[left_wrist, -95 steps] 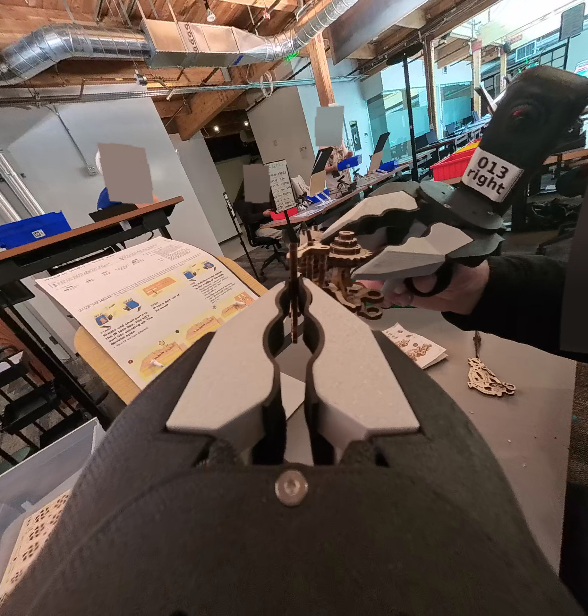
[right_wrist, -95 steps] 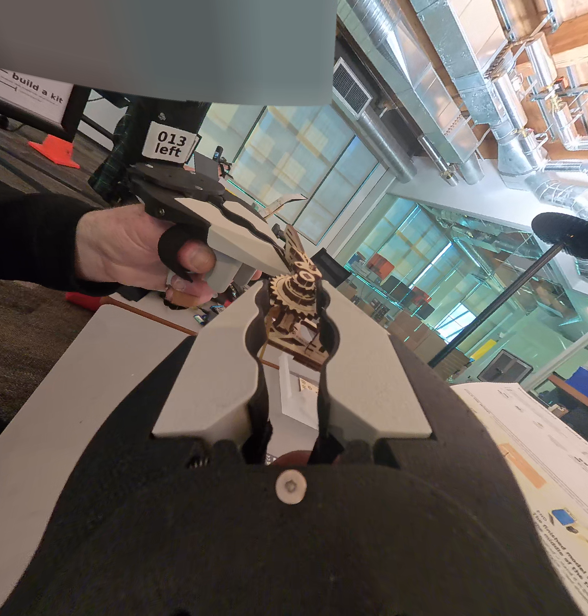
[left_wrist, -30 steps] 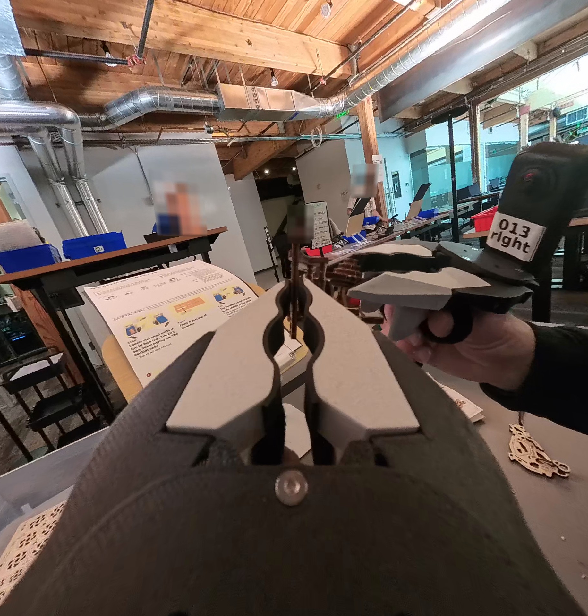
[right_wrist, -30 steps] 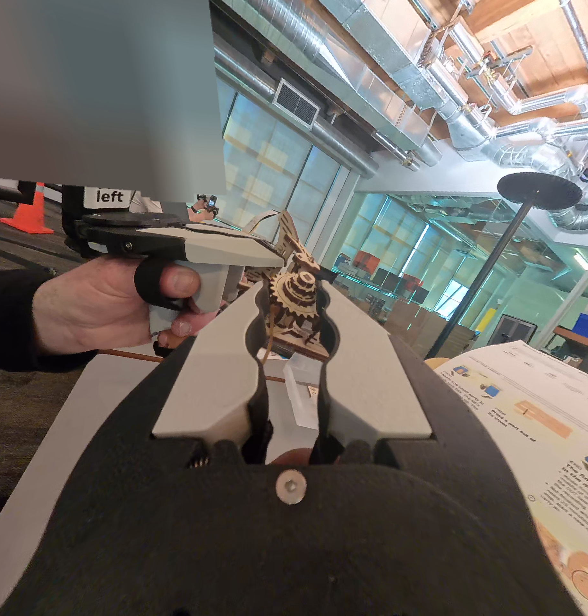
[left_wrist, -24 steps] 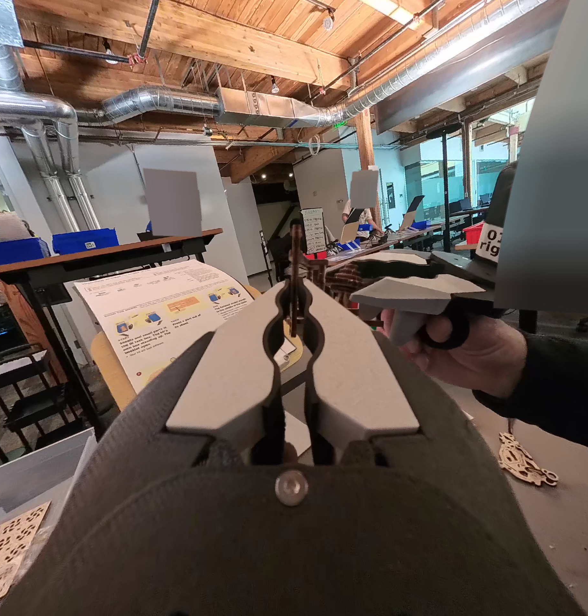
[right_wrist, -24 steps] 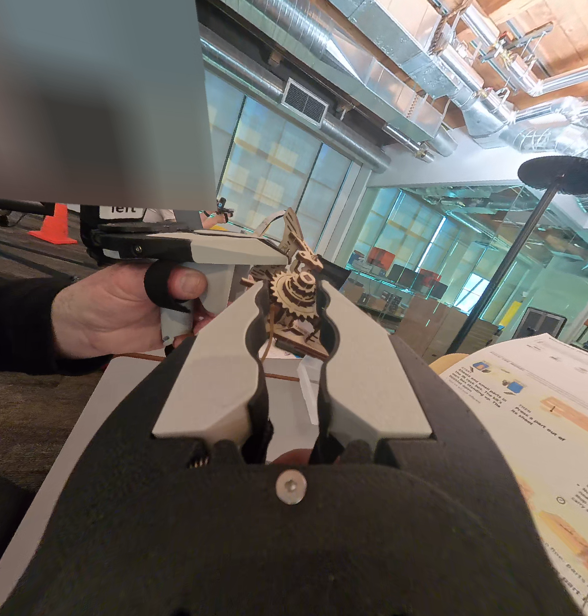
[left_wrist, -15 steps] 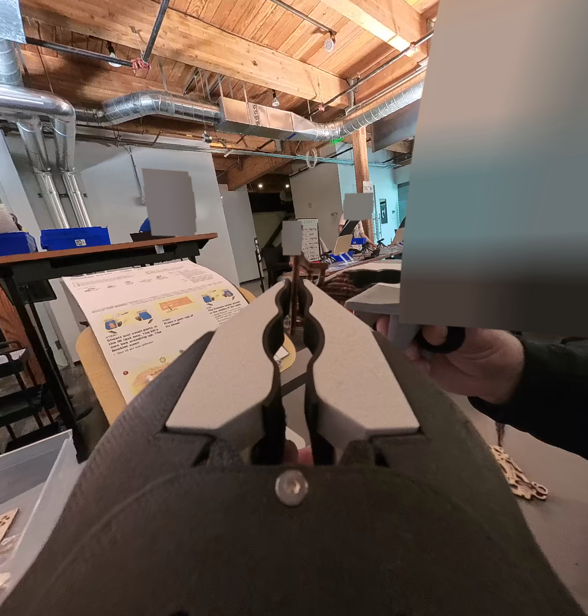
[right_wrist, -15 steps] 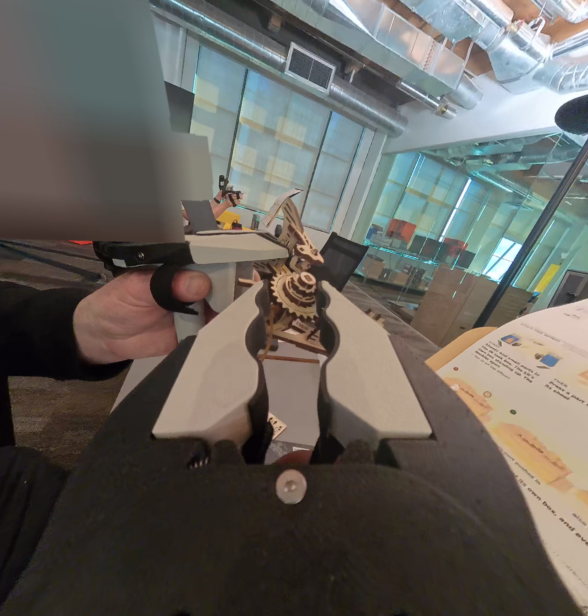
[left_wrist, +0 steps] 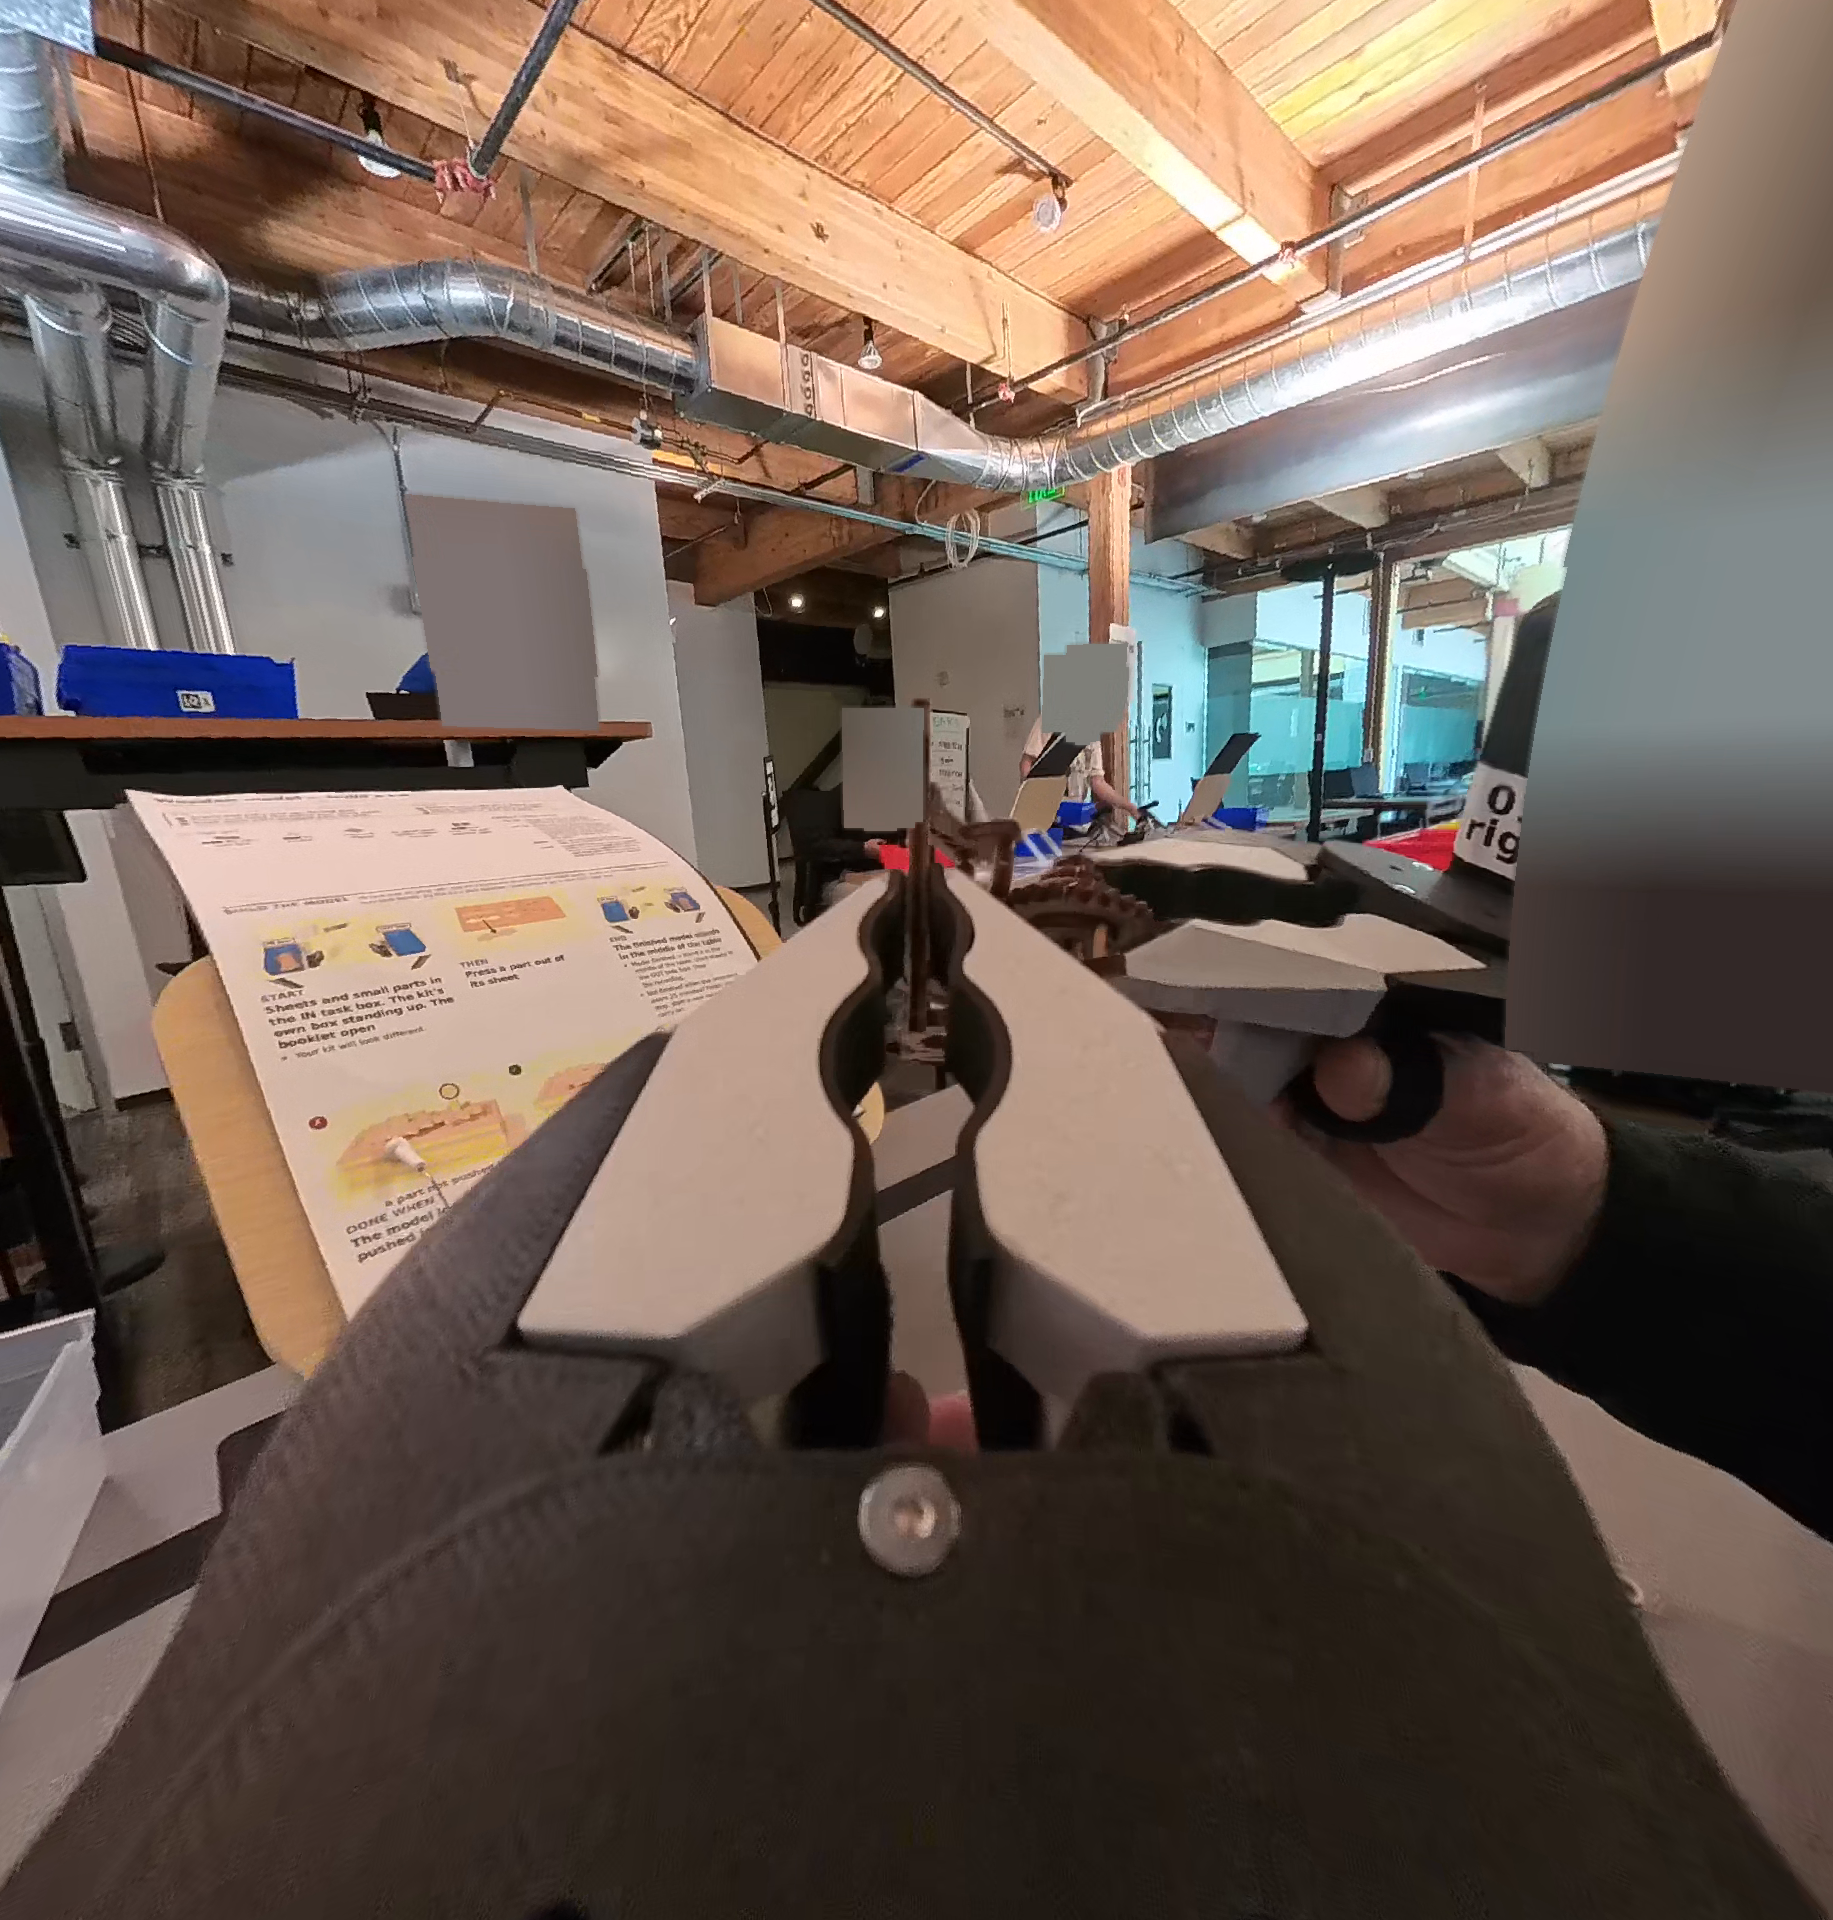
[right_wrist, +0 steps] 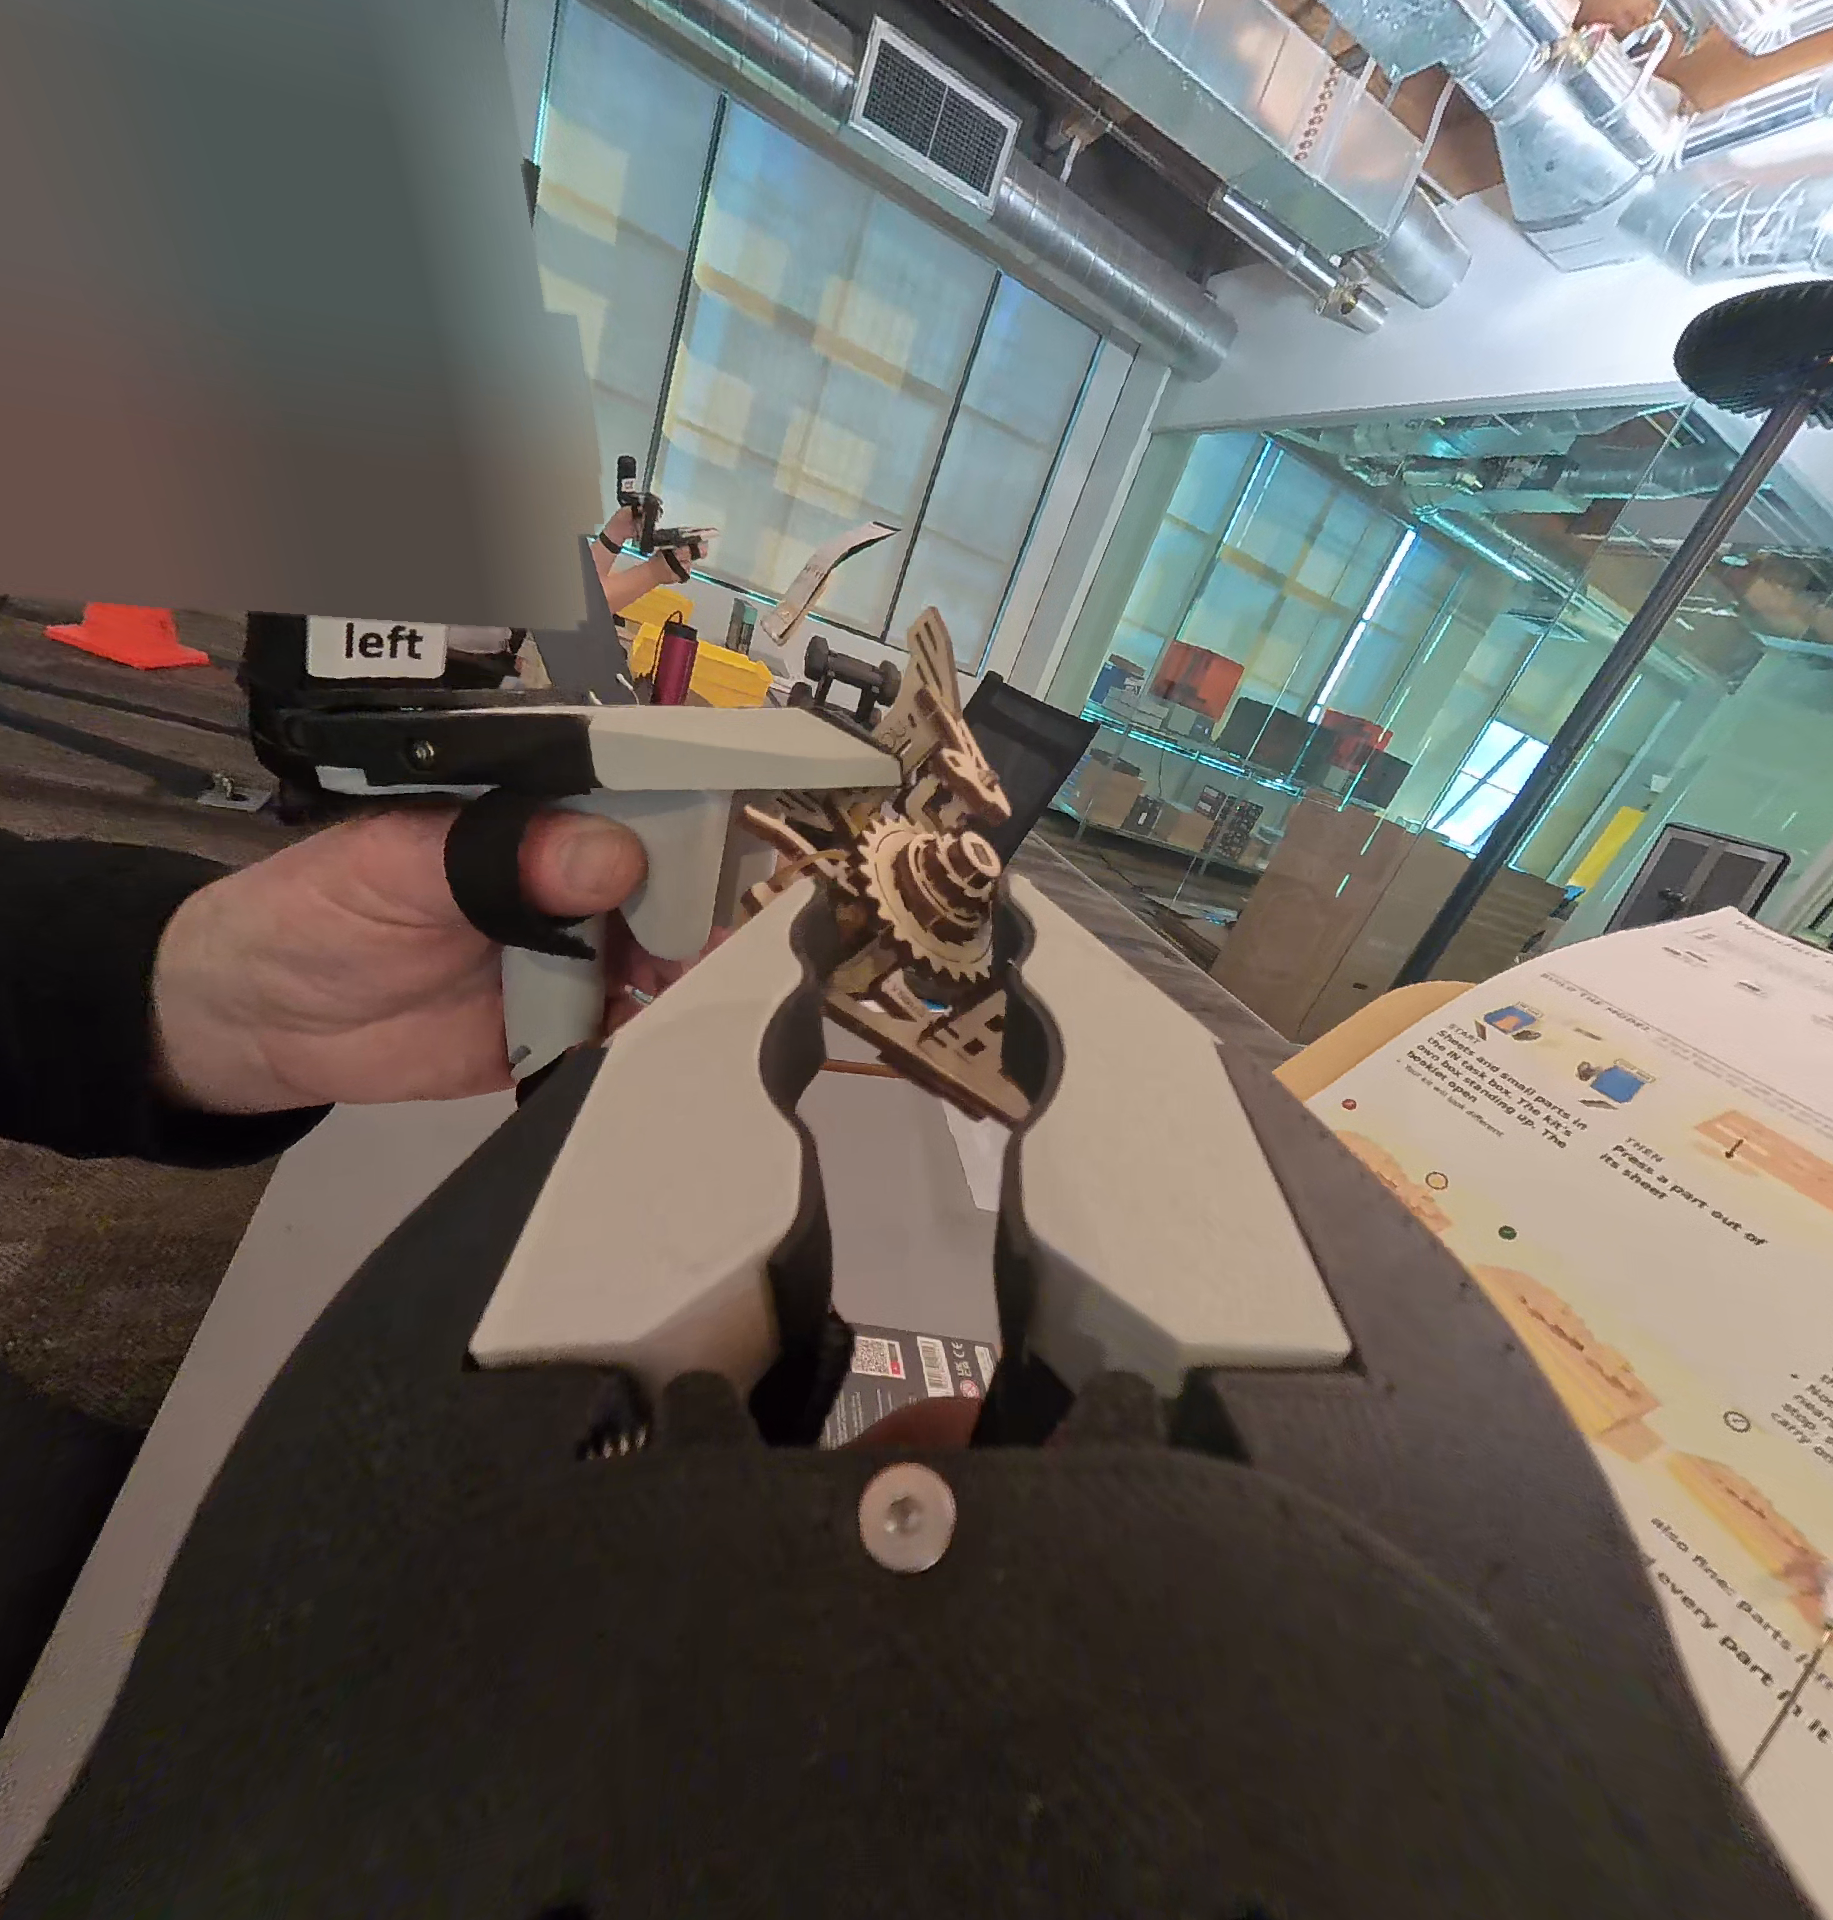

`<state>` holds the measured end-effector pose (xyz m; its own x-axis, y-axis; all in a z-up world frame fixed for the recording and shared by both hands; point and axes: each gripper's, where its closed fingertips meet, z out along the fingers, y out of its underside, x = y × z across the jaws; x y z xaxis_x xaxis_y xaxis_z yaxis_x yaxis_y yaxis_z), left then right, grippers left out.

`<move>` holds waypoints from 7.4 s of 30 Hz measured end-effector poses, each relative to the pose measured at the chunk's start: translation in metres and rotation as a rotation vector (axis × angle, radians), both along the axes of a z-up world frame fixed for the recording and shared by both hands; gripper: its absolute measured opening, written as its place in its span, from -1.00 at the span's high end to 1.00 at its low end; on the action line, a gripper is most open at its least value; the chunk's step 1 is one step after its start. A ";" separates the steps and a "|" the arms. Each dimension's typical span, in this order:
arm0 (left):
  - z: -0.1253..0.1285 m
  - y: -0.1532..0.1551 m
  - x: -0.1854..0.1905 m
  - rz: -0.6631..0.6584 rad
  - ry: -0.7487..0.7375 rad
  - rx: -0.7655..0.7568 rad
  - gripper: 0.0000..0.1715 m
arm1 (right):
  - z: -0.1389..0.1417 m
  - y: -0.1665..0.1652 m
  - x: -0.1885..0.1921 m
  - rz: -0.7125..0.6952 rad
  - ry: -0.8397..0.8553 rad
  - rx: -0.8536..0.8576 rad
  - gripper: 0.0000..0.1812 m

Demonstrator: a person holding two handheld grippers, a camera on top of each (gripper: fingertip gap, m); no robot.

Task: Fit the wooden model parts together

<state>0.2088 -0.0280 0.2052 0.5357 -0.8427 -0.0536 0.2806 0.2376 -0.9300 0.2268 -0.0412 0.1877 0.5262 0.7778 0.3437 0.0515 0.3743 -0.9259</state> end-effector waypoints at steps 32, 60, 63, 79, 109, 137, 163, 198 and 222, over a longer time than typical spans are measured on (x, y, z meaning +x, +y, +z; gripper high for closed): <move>0.015 -0.006 -0.008 -0.145 -0.165 -0.048 0.99 | 0.004 -0.013 -0.006 -0.177 -0.502 0.350 0.21; -0.004 -0.014 0.012 -0.311 -0.113 -0.063 0.98 | -0.012 0.005 0.034 -0.403 -0.780 0.486 0.57; -0.008 -0.012 0.011 -0.295 -0.104 -0.051 0.98 | -0.016 0.006 0.034 -0.411 -0.784 0.495 0.57; -0.056 -0.013 0.007 -0.279 0.079 -0.043 0.82 | -0.063 0.005 0.032 -0.465 -0.793 0.566 0.57; -0.256 -0.021 -0.033 -0.284 0.618 -0.089 0.94 | -0.248 -0.003 -0.006 -0.371 -0.917 0.506 0.57; -0.335 0.008 -0.032 -0.185 0.968 -0.060 0.93 | -0.328 0.012 0.009 -0.251 -1.091 0.234 0.57; -0.338 -0.022 -0.040 -0.190 1.015 -0.159 0.73 | -0.331 -0.041 -0.005 -0.104 -0.840 -0.504 0.80; -0.348 -0.027 -0.027 -0.230 1.055 -0.029 0.85 | -0.335 -0.056 -0.032 -0.001 -0.535 -1.011 1.00; -0.341 -0.038 -0.055 -0.243 1.065 -0.058 0.70 | -0.316 -0.072 -0.046 0.086 -0.349 -1.176 0.66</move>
